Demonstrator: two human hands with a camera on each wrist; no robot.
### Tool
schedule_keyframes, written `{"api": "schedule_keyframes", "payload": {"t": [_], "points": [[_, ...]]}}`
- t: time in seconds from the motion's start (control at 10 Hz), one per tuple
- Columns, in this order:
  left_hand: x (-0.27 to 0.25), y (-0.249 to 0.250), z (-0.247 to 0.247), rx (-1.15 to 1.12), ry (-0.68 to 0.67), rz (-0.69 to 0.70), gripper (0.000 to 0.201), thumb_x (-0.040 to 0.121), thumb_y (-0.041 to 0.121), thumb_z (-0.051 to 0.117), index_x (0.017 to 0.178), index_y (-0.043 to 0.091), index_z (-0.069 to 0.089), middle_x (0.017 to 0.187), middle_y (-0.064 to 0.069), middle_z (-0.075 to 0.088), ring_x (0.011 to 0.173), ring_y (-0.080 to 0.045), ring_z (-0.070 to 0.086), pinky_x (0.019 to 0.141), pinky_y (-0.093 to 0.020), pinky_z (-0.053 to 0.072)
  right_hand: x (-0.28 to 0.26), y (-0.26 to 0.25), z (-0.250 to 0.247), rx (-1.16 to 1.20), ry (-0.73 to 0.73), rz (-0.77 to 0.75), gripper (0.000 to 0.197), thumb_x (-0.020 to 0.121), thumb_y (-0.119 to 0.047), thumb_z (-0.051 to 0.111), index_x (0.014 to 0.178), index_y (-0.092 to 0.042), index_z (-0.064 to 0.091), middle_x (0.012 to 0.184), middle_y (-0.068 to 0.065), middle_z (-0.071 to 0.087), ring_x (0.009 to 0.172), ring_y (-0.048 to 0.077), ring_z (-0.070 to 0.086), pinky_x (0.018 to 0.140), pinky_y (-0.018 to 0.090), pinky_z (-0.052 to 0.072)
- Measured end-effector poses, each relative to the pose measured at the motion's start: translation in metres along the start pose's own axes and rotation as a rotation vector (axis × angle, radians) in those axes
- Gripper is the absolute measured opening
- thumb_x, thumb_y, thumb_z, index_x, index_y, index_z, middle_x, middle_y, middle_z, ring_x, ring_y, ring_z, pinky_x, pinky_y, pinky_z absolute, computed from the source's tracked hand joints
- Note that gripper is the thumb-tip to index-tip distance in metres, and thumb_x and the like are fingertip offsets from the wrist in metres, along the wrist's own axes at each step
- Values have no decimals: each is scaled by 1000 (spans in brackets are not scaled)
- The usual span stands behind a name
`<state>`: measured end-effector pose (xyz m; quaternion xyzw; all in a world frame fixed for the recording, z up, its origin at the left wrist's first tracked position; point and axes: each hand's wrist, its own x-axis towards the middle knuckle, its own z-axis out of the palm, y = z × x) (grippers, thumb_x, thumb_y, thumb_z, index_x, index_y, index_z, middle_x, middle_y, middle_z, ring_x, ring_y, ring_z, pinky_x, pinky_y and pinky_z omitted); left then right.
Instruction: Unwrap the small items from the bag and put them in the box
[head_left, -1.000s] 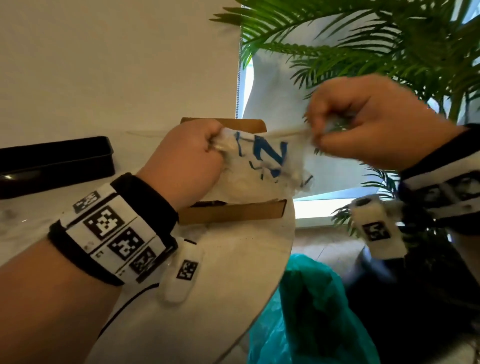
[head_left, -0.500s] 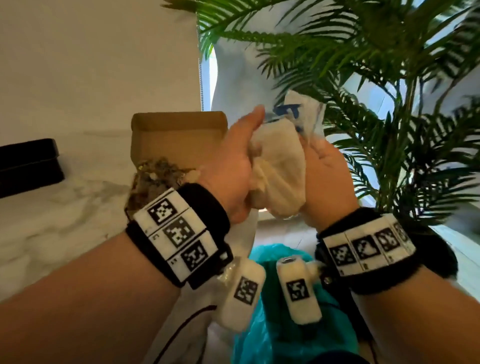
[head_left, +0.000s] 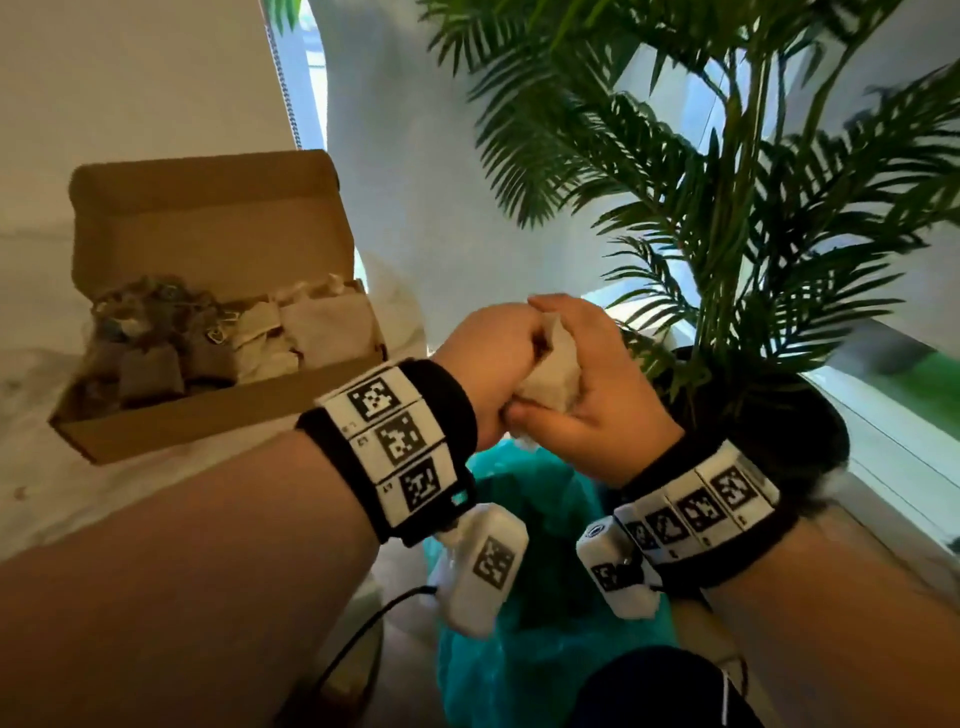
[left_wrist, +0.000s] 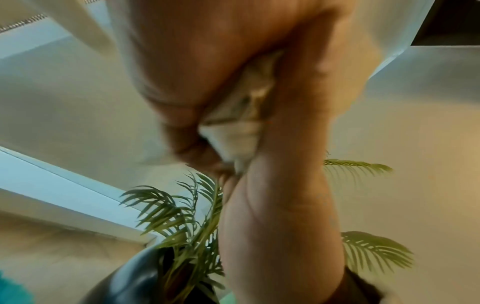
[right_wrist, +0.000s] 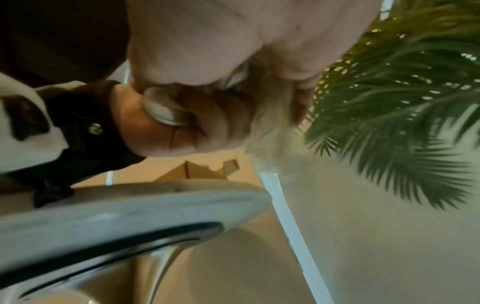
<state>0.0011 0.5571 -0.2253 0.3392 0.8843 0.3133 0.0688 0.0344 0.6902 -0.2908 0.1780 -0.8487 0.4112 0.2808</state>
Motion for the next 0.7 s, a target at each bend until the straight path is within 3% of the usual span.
{"api": "schedule_keyframes", "payload": {"t": [0.1,0.2,0.3,0.4,0.5,0.6,0.7], "points": [[11,-5,9,18,-10,57,27,100,10,45,91,12,70,90,2,55,90,-22,55,78,-28,38,-26,60,19,135,136,341,39,84,-17,71,115,-32,51,106,5,57,94,19,60,76,32,51],[12,-3,16,183,-244,-100,42,102,3,37,140,13,50,138,-9,41,136,-36,41,107,-31,34,-73,129,46,-17,40,958,54,88,-20,72,131,-17,40,113,8,57,103,30,61,78,30,48],[25,-12,31,231,-369,-178,46,103,23,45,149,24,42,158,-13,29,140,-34,38,110,-36,37,-127,184,80,-205,-114,1356,77,69,-43,86,122,-8,43,118,15,63,105,35,63,87,35,51],[28,-21,34,115,-288,-218,54,101,42,48,151,24,39,152,-4,44,132,-21,47,93,-26,37,-166,230,108,-331,-401,1420,89,55,-81,63,120,-21,63,125,11,65,111,31,63,97,37,50],[35,-32,38,158,-278,-206,58,99,48,48,152,27,36,150,-4,43,132,-23,47,94,-30,38,-178,241,115,-225,-601,1447,89,69,-90,49,142,-39,51,149,-5,51,134,27,50,113,32,37],[34,-36,37,187,-303,-245,59,99,51,46,153,29,34,150,-5,41,134,-26,43,101,-37,40,-164,246,126,-281,-589,1438,84,86,-75,49,152,-25,38,151,7,49,136,31,48,110,33,38],[35,-36,40,198,-261,-217,52,101,55,38,145,27,47,140,-7,49,127,-27,48,96,-36,42,-127,246,124,-224,-343,1354,57,98,-49,49,145,-15,48,144,15,54,130,33,51,102,31,42]]}}
